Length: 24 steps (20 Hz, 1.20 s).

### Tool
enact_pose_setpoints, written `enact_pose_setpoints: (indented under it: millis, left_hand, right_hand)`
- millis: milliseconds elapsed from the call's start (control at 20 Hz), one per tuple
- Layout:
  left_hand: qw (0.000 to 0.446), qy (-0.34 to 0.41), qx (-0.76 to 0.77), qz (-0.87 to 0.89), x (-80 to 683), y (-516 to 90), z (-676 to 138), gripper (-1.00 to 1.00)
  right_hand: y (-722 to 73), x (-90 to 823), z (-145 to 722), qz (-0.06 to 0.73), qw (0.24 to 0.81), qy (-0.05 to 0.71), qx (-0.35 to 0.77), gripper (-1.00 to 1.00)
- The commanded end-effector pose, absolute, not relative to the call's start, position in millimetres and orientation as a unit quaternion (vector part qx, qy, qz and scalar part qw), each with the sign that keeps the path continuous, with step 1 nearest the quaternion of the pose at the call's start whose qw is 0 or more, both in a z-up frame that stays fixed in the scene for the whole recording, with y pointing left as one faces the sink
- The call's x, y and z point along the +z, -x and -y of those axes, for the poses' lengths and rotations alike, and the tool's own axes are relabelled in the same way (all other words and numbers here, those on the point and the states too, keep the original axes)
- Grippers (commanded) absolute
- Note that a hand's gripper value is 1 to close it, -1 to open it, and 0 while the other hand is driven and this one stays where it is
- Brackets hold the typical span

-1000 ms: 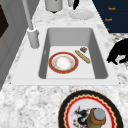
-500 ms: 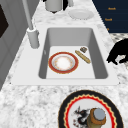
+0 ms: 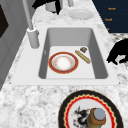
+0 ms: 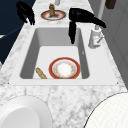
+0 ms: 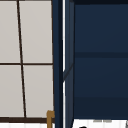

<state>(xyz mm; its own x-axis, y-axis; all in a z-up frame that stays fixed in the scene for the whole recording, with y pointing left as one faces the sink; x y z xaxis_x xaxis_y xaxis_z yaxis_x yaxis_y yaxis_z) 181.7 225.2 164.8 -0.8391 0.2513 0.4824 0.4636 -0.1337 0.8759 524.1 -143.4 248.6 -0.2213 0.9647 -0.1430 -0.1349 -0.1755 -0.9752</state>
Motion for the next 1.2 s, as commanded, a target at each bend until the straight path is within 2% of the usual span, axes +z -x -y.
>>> enact_pose_setpoints:
  millis: [0,1150]
  left_hand:
    - [0.076,0.273,-0.702,0.654,165,-182,-225,0.00]
    - [0.076,0.273,-0.702,0.654,165,-182,-225,0.00]
  right_hand:
    - [-543,244,134,0.441,0.460,0.415,0.649,-1.00]
    - [-678,190,128,0.362,0.528,0.317,0.700,-1.00]
